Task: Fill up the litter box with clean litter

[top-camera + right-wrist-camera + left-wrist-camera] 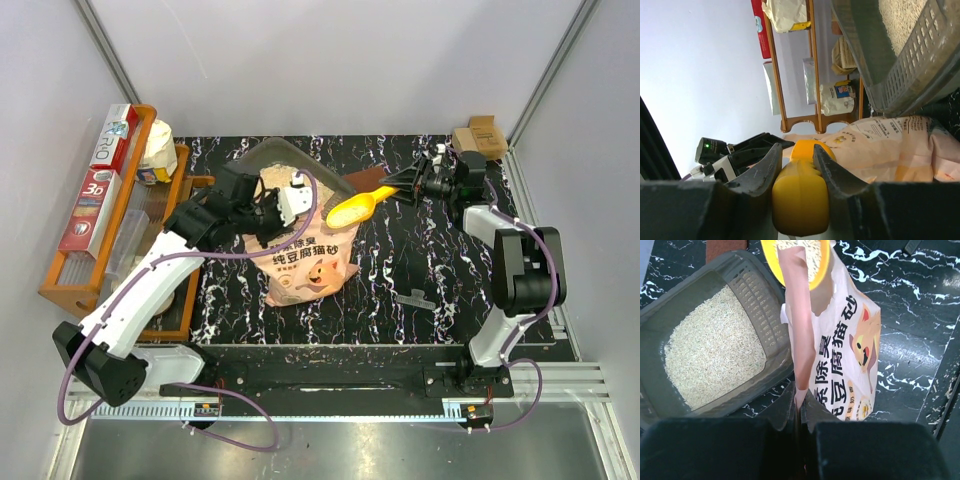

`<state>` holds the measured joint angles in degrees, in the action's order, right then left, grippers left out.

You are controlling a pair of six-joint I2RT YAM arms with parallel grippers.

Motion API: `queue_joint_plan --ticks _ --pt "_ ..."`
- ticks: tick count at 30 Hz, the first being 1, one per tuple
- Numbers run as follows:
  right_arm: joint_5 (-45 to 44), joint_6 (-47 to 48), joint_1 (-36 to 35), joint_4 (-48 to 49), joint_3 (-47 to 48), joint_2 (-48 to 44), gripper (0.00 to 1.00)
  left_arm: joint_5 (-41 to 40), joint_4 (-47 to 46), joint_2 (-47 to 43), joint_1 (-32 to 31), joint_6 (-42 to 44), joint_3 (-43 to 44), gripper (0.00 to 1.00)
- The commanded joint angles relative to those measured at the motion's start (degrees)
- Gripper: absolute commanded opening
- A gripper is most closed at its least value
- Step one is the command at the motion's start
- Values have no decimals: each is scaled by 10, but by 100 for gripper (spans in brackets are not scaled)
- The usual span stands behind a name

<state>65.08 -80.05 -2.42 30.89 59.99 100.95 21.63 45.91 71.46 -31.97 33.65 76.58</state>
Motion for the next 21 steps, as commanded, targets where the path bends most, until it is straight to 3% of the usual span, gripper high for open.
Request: queue_joint_plan --ticks 1,12,16,21 --pt "2 -19 5 44 57 16 0 -29 7 -44 3 48 -17 0" --pt "-61 -3 -14 43 172 88 0 -15 53 -75 3 80 -56 0" --pt "-103 26 -37 19 259 137 0 -8 73 -74 3 86 -55 0" --pt "-164 106 -52 -85 402 215 0 -11 73 -76 3 77 -70 0"
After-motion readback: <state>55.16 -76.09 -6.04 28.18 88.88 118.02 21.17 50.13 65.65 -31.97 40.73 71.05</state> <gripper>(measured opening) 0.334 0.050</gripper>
